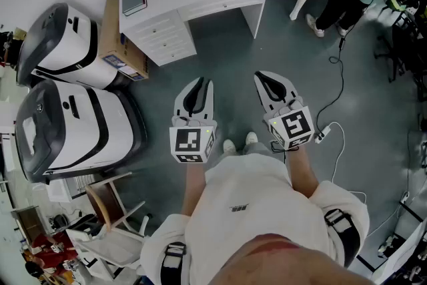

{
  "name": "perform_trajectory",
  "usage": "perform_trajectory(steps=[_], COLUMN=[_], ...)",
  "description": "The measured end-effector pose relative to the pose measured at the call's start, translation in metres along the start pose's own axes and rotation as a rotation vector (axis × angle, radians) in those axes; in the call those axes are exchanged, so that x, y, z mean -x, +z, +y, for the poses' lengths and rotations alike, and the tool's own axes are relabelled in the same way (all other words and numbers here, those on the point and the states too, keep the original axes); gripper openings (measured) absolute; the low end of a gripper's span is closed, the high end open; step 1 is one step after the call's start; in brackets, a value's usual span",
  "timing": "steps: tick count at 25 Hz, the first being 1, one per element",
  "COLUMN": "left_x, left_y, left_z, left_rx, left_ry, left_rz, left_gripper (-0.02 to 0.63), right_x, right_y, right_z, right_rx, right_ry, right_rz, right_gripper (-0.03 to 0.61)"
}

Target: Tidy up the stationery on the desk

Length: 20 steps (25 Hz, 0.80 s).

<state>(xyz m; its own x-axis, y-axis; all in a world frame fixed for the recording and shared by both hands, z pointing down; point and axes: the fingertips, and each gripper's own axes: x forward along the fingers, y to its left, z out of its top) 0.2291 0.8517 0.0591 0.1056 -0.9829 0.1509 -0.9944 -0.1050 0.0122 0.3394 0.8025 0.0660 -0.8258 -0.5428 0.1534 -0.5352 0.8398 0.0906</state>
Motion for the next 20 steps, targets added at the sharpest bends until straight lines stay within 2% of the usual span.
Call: perform_trajectory(steps=[11, 20], left_x=[0.003, -0.026], left_y=[-0.008, -0.013], left_z=[0.033, 0.045], left_rx=[0.008, 0.007], left_ry=[-0.014, -0.054], left_rz=[0.002, 0.013], left_gripper=[0.000, 0.000], right_x=[-0.029, -0.055], right_y=[-0.002, -0.008], right_z=[0.019, 0.001], right_rx=[-0.015, -0.008], right_ry=[-0.040, -0.072], right_rz=[0.008, 0.017], right_gripper=[-0.002, 0.002])
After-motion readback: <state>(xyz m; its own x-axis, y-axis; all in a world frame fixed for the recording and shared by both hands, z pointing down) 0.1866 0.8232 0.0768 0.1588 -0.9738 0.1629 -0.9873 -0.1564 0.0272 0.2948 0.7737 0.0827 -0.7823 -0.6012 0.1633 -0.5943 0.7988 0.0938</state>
